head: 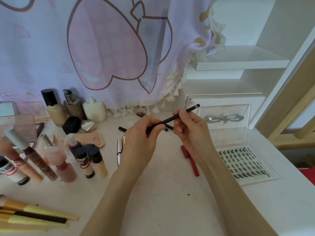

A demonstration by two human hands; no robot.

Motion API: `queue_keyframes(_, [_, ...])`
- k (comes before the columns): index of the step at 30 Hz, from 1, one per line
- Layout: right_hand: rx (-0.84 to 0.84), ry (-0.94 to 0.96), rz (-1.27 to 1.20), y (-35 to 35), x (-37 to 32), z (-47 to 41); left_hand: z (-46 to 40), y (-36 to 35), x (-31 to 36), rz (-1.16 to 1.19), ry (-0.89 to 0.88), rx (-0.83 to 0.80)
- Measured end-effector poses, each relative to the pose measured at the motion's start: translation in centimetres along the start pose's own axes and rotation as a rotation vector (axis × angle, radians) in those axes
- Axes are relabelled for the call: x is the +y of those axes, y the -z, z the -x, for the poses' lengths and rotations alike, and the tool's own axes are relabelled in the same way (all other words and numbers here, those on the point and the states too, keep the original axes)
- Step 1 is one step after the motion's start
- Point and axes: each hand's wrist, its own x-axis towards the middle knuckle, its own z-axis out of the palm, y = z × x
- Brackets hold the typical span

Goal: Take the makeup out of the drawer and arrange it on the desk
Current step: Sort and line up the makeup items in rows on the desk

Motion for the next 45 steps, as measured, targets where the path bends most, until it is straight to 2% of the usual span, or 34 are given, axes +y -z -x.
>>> queue_keyframes(8, [0.026, 0.035, 0.022, 0.0, 0.2, 0.3, 0.3, -0.2, 0.8, 0.031, 0.085, -0.019])
queue_keyframes(17, [0.036, 0.057, -0.017, -0.2, 0.5, 0.2, 0.5, -0.4, 0.9, -0.012, 0.065, -0.019])
queue_keyframes(20, [0.083, 0.081, -0.138, 0.7, -0.3, -0.2, 0.4, 0.1, 0.5, -0.034, 0.079, 0.045])
queue_keyframes(22, [0.087, 0.128, -0.128, 1.4, -0.7, -0.4, 0.2, 0.5, 0.0, -0.030, 0.099, 0.118])
queue_keyframes(25, [0.047, 0.203, 0.088, 1.1, -0.2, -0.1, 0.2, 0.2, 0.0, -0.085, 0.098, 0.131])
queue_keyframes(28, [0.107, 0.288, 0.222, 1.0, -0.6, 0.3, 0.3, -0.2, -0.3, -0.118, 0.147, 0.130])
queue_keyframes(30, [0.107, 0.350, 0.395, 1.5, -1.2, 0.9, 0.3, -0.2, -0.6, -0.135, 0.165, 0.103])
queue_keyframes(35, [-0.155, 0.592, 1.196, 3.2, -0.3, 4.4, 0.8, -0.6, -0.2, -0.249, 0.169, -0.017])
queue_keyframes(39, [-0.382, 0.562, 1.566, 4.9, 0.1, 5.7, 1.3, -1.3, -0.1, -0.342, 0.123, -0.198])
queue_keyframes(45, [-0.499, 0.409, 1.733, 5.5, -0.1, 5.4, 1.9, -2.2, -0.5, -0.442, 0.096, -0.360])
